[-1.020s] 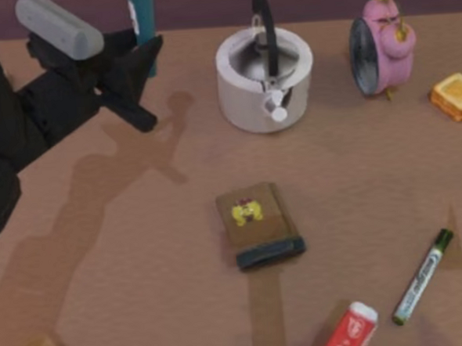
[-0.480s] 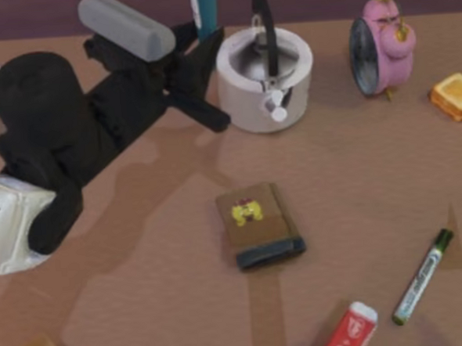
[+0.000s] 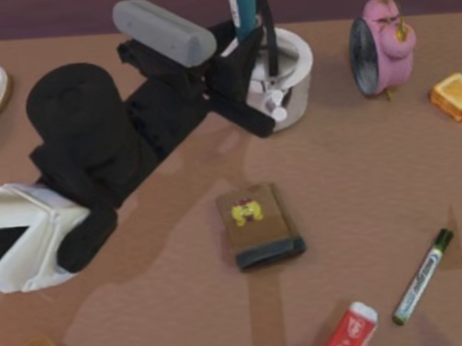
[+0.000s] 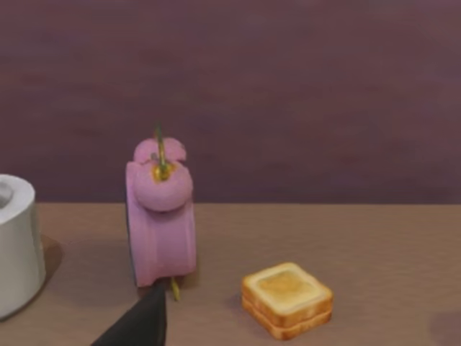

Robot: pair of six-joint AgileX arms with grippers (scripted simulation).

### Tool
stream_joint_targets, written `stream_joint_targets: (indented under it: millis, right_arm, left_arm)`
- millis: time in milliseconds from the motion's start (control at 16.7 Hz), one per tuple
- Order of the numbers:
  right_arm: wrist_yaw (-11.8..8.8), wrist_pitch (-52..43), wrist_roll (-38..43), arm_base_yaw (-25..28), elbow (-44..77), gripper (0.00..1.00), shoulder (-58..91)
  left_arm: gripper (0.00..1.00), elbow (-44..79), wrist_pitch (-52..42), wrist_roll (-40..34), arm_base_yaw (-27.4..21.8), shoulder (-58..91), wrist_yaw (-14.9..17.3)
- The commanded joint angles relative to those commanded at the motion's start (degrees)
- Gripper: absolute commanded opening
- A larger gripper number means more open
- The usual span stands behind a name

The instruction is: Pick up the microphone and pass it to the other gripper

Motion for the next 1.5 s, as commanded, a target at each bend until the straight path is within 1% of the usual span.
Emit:
stream_joint_targets:
  millis: [480, 660, 840, 1260, 1500]
  right_arm:
    - [0.0, 0.1, 0.0, 0.1, 0.1, 1.00, 0.1]
    - [0.9, 2.5, -0.2, 3.4, 2.9, 1.00, 3.8]
    - [3.0, 7.3, -0.7, 10.2, 8.6, 1.00, 13.1]
    - [9.2, 21.0, -2.1, 30.8, 24.9, 1.00, 46.9]
    - [12.0, 27.9, -2.6, 40.8, 33.0, 1.00, 61.4]
  left_arm:
    - [0.00, 0.2, 0.1, -0.1, -0.2, -0.2, -0.2]
    - [0.00, 0.2, 0.1, -0.1, -0.2, -0.2, -0.2]
    - [0.00, 0.2, 0.1, -0.1, -0.2, -0.2, -0.2]
    - [0.00, 0.2, 0.1, -0.1, -0.2, -0.2, -0.2]
    - [0.00, 0.2, 0.1, -0.1, -0.2, -0.2, -0.2]
